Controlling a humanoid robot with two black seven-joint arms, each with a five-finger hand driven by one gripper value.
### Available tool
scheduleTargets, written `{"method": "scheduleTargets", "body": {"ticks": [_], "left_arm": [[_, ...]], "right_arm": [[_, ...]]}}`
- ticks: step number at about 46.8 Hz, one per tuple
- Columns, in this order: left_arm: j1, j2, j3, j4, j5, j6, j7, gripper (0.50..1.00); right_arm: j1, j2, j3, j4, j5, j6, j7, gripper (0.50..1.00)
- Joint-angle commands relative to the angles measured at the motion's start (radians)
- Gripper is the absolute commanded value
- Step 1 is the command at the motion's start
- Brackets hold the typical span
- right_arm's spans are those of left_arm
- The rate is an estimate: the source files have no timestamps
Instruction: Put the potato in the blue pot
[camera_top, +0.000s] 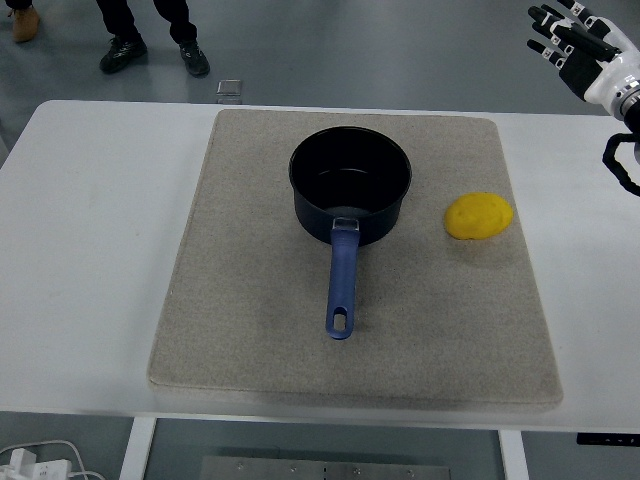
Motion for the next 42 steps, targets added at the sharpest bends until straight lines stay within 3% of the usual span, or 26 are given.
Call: {"method": "scheduleTargets", "body": {"ticks": [1, 42], "left_arm": [[0.0, 0.0, 0.003, 0.0, 0.001, 0.0, 0.0, 1.0], [0.017, 0.0, 0.0, -0.001, 0.005, 0.0, -0.002, 1.0]], "right_arm": [[0.0, 0.0, 0.0, 0.0, 0.0, 0.0, 0.0, 0.928], [0.0, -0.005, 0.0, 0.0, -0.078, -0.001, 0.005, 0.928]]}}
